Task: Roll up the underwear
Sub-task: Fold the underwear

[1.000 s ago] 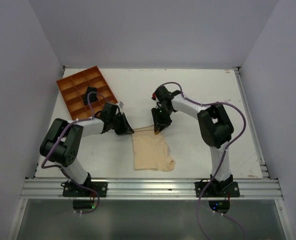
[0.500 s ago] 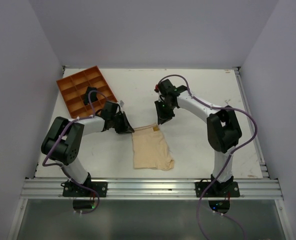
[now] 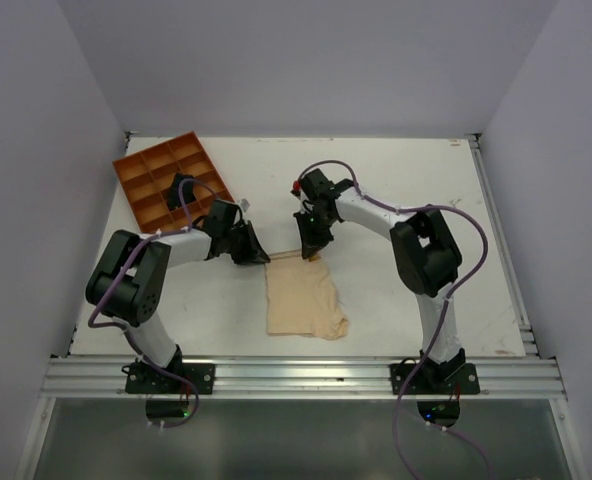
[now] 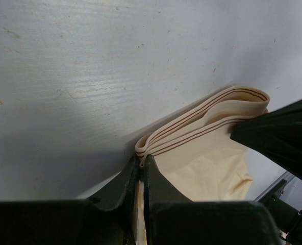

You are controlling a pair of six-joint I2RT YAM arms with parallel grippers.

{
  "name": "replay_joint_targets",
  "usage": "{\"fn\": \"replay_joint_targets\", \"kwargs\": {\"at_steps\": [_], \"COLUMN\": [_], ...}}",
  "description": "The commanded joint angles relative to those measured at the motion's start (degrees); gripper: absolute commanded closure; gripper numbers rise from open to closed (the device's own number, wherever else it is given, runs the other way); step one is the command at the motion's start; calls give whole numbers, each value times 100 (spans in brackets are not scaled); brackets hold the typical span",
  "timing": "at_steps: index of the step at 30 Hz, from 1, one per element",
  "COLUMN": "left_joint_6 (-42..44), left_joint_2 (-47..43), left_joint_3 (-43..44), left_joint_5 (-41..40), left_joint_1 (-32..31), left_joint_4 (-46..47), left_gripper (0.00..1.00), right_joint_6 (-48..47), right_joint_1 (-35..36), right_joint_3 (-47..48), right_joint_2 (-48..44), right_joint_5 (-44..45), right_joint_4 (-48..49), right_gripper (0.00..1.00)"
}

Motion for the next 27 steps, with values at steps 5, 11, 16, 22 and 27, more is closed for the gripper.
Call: {"fn": "replay_joint_targets", "kwargs": {"at_steps": [5, 11, 16, 22, 27], "left_joint_6": [298, 316, 316, 325, 298], "left_joint_2": [236, 236, 60, -230, -160], "left_joint_3": [99, 125, 90, -349, -639], "left_joint_5": [-407, -424, -416, -231, 67], "left_joint_1": [28, 28, 54, 54, 46], "left_joint_4": [-265, -256, -300, 60, 683], "left_gripper": [100, 98, 76, 59, 56], "right_joint_6": [-286, -259, -215, -66, -4], "right_joint_1": [-149, -149, -149, -149, -149], "right_joint_3": [-38, -179, -188, -311, -372], "right_joint_2": [369, 369, 396, 361, 334], "right_joint_5": [665, 577, 542, 419, 375], "right_joint_4": [-89, 51, 51, 201, 253], "right_gripper": [97, 97, 97, 97, 97]}}
